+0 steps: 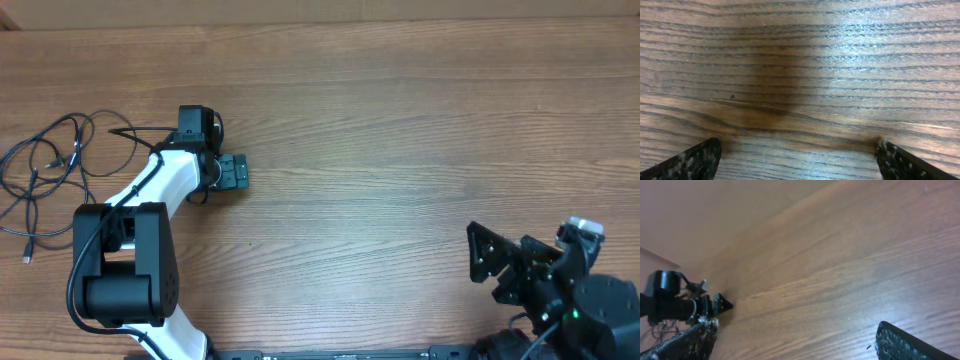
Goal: Untangle cables
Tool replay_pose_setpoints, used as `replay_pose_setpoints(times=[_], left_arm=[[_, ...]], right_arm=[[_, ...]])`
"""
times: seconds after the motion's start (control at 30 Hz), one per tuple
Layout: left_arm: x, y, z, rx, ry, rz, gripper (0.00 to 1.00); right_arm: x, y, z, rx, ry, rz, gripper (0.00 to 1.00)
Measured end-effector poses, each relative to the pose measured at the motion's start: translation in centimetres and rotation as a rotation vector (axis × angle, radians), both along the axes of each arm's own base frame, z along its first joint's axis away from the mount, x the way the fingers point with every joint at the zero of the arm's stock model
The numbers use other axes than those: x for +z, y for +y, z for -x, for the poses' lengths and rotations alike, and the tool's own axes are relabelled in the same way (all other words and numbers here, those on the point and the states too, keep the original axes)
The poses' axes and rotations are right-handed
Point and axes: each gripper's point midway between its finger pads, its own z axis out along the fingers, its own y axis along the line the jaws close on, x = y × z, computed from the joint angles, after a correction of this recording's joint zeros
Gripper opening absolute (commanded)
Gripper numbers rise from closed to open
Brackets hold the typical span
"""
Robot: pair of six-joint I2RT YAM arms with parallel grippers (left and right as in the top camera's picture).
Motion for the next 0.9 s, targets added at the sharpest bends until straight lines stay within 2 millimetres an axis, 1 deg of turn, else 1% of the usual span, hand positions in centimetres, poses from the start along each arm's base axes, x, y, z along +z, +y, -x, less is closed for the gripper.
replay_pose_setpoints(times=[0.07, 0.13, 0.27, 0.33, 0.5, 0.63, 0.73, 0.8, 0.87, 0.9], left_arm=[[0.0, 0.0, 0.0, 0.000, 0.000, 0.000, 1.00], [0.0, 0.0, 0.0, 0.000, 0.000, 0.000, 1.00], [0.0, 0.0, 0.0, 0.000, 0.000, 0.000, 1.00], [0.0, 0.0, 0.0, 0.000, 0.000, 0.000, 1.00], [0.0, 0.0, 0.0, 0.000, 0.000, 0.000, 0.99], [0.0, 0.0, 0.0, 0.000, 0.000, 0.000, 1.00], [0.0, 0.0, 0.0, 0.000, 0.000, 0.000, 0.99], [0.0, 0.0, 0.0, 0.000, 0.000, 0.000, 0.99], [0.0, 0.0, 0.0, 0.000, 0.000, 0.000, 1.00], [0.0, 0.0, 0.0, 0.000, 0.000, 0.000, 1.00]], right_arm=[[-0.3, -0.1, 0.4, 0.000, -0.018, -0.006, 1.00], [-1.1, -0.2, 0.7, 0.000, -0.025, -0.007, 1.00], [-2.5, -0.3, 1.0, -0.001, -0.050, -0.013, 1.00], [-2.8, -0.3, 0.9, -0.003, -0.083, -0.022, 1.00], [-2.8, -0.4, 0.0, -0.023, -0.196, -0.050, 1.00], [-4.0, -0.1, -1.5, -0.027, -0.260, -0.066, 1.00], [-3.4, 0.3, -3.5, -0.027, -0.375, -0.093, 1.00], [-1.3, 0.6, -4.9, -0.028, -0.533, -0.134, 1.00], [-0.4, 0.8, -5.4, -0.028, -0.626, -0.157, 1.00], [-0.4, 0.8, -5.6, -0.027, -0.659, -0.165, 1.00]])
